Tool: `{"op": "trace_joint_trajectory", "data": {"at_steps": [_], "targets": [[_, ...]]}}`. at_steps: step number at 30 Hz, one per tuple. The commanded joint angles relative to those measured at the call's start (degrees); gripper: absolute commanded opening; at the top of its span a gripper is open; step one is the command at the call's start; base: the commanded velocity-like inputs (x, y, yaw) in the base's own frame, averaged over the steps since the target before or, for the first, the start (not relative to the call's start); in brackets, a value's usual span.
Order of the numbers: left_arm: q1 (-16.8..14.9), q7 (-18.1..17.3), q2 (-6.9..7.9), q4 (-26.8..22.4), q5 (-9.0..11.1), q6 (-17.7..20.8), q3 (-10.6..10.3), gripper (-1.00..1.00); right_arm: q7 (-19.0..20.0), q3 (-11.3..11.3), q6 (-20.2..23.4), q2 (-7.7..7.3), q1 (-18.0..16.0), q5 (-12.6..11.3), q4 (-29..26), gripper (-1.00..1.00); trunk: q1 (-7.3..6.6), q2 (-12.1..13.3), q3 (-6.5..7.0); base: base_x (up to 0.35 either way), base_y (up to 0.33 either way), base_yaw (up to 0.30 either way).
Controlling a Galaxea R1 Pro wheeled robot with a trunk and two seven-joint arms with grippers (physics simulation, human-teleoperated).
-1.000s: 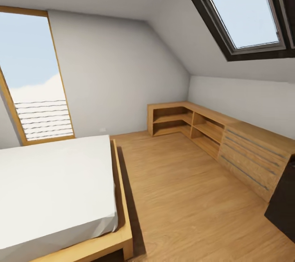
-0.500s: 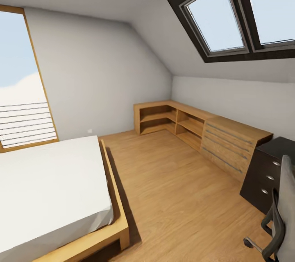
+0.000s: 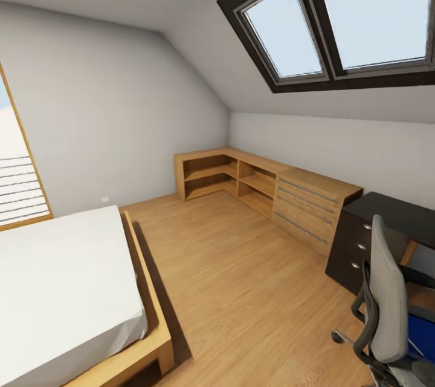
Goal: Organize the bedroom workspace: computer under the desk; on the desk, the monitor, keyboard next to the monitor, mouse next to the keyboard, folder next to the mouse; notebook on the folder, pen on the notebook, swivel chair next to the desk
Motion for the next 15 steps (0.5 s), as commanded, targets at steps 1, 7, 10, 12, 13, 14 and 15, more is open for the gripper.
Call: {"op": "trace_joint_trajectory", "data": {"at_steps": [1,7,10,12,13,14,15], "targets": [[0.01,0.03,0.01,-0.06,0.45,-0.10,-0.11,1.00,-0.02,-0.03,-0.18,0.01,-0.05,-0.01,0.05,1.00,0.01,-0.06,-0.08,0.000,0.000,-0.272],[0.01,0.03,0.01,-0.06,0.45,-0.10,-0.11,1.00,-0.02,-0.03,-0.20,0.01,-0.05,0.10,0.06,1.00,0.01,-0.06,-0.08,0.000,0.000,-0.272],[0.01,0.03,0.09,-0.06,0.46,-0.16,-0.11,1.00,0.04,-0.01,-0.20,0.07,-0.05,0.28,0.13,1.00,0.01,-0.06,-0.08,0.000,0.025,-0.272],[0.01,0.03,0.08,-0.06,0.45,-0.17,-0.11,1.00,0.06,0.02,-0.20,0.08,-0.05,0.30,0.14,1.00,0.01,-0.06,-0.08,0.060,0.171,-0.272],[0.01,0.03,0.09,-0.06,0.45,-0.19,-0.11,1.00,0.06,0.01,-0.20,0.09,-0.05,0.30,0.14,1.00,0.01,-0.06,-0.08,0.094,0.199,-0.272],[0.01,0.03,0.09,-0.06,0.45,-0.22,-0.11,1.00,0.07,0.03,-0.20,0.09,-0.05,0.30,0.14,1.00,0.01,-0.06,-0.08,0.135,0.225,-0.272],[0.01,0.03,0.07,-0.06,0.45,-0.23,-0.11,1.00,0.07,0.04,-0.20,0.09,-0.05,0.30,0.14,1.00,0.01,-0.06,-0.08,0.153,0.234,-0.272]]}}
